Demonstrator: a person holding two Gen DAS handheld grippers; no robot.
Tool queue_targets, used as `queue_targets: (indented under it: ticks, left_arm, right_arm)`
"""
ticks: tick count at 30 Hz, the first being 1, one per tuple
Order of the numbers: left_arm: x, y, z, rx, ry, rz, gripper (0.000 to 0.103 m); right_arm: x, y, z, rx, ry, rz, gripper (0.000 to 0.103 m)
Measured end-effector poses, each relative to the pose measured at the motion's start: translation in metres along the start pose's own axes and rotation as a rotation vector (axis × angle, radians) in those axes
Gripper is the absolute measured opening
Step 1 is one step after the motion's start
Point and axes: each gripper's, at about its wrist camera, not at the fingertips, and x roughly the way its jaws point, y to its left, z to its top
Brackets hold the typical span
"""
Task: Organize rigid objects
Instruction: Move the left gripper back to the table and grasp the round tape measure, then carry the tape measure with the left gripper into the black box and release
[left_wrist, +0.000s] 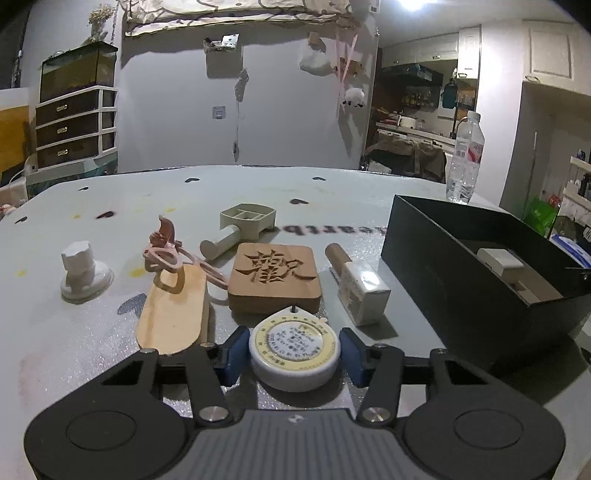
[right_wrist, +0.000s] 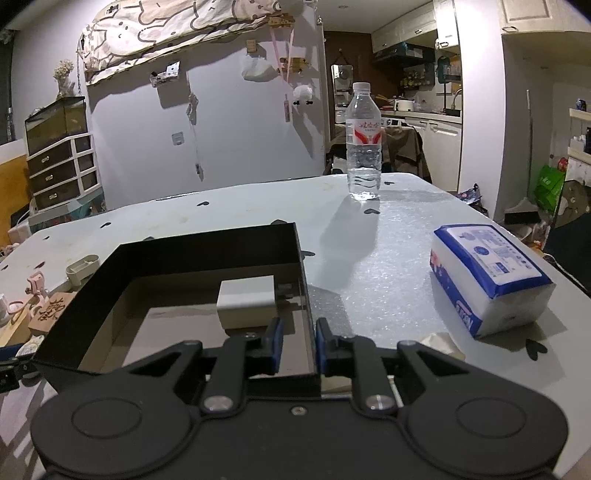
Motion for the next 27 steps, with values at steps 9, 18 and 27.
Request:
queue_targets:
  ticks: [9, 18, 27]
  left_arm:
    - [-0.015, 0.019, 0.003, -0.267, 0.015, -0.183, 0.053]
    - [-0.033, -0.022, 0.043, -0.216, -0.061, -0.338, 0.053]
    - [0.014, -0.086, 0.080, -0.092, 0.086, -0.387, 0.053]
  right_arm:
    - [-0.001, 0.000, 0.000, 0.006, -0.002, 0.005, 0.019]
    - [-0.001, -0.001, 0.000, 0.011, -0.004, 0.008, 0.019]
    - [-0.002, -0.003, 0.000, -0.001, -0.003, 0.005, 0.020]
